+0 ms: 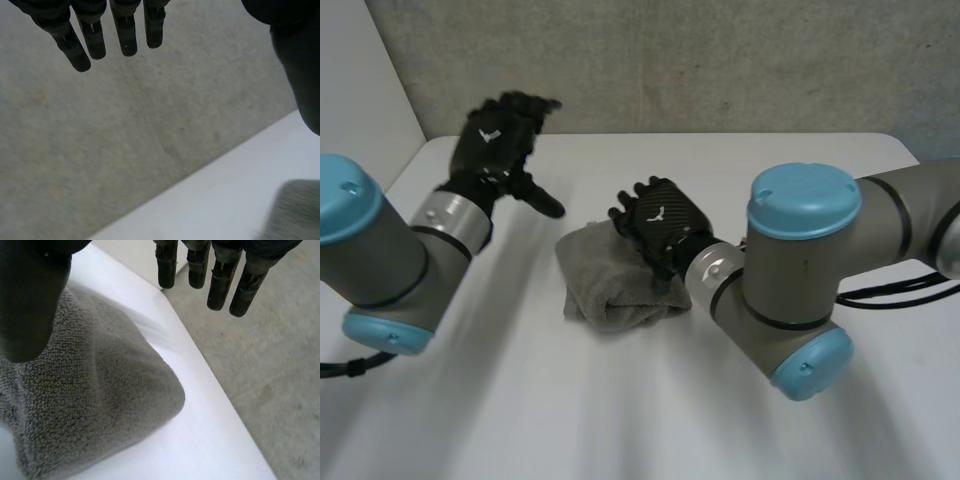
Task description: Fold the towel.
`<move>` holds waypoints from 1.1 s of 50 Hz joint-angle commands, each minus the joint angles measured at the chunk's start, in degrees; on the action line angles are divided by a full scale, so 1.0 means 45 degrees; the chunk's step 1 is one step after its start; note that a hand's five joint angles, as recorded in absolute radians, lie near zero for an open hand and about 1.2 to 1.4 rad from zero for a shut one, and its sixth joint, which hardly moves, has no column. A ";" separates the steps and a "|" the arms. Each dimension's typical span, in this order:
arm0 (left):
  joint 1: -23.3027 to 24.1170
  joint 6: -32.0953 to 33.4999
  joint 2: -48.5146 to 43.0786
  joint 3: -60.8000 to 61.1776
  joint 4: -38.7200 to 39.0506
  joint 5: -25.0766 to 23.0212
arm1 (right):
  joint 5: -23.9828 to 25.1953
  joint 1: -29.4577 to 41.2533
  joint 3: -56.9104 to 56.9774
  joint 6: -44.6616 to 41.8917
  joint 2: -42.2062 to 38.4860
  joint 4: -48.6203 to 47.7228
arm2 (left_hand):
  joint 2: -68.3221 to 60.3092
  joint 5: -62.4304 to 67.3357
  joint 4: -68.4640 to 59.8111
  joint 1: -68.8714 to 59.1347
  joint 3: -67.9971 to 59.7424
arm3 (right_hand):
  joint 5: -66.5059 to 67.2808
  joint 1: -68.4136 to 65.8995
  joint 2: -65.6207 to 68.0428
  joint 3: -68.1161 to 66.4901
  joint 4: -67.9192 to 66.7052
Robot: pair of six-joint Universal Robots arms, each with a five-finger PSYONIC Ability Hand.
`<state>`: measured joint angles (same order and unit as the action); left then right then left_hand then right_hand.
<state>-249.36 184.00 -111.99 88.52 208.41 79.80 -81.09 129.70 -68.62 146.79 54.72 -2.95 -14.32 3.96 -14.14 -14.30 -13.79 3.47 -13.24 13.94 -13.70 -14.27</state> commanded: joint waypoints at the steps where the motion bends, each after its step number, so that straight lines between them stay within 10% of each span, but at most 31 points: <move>1: 0.0899 -0.0419 -0.1105 0.0094 -0.0589 0.0293 | 0.0012 -0.0677 0.0266 0.1792 -0.0887 -0.0125 | 0.0314 -0.0235 0.0274 0.0309 0.0197 | -0.0771 0.0721 -0.0875 0.0821 0.0949; 21: 0.1429 0.1495 -0.3258 -0.0140 -0.1763 0.1271 | -0.0066 -0.0971 0.5210 0.2635 -0.4583 0.4465 | 0.0351 -0.0271 0.0310 0.0346 0.0234 | -0.0771 0.0721 -0.0875 0.0821 0.0949; 37: 0.1643 0.1067 0.1015 -0.0940 -0.2327 0.1388 | -0.0105 -0.1908 0.2378 0.5096 0.1022 0.2727 | 0.0575 -0.0495 0.0535 0.0570 0.0458 | -0.0771 0.0721 -0.0875 0.0821 0.0949; 55: 0.1057 -0.0947 0.2817 -0.3129 -0.6860 0.3595 | -0.3992 -0.2963 0.1030 0.5701 0.4362 0.1848 | 0.0800 -0.0720 0.0759 0.0795 0.0683 | -0.0771 0.0721 -0.0875 0.0821 0.0949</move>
<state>-243.33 179.89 -98.97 75.70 181.02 95.56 -96.08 117.07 -65.30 173.10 74.28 4.49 -14.06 3.98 -14.14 -14.20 -13.52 3.47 -10.82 13.94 -13.31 -14.27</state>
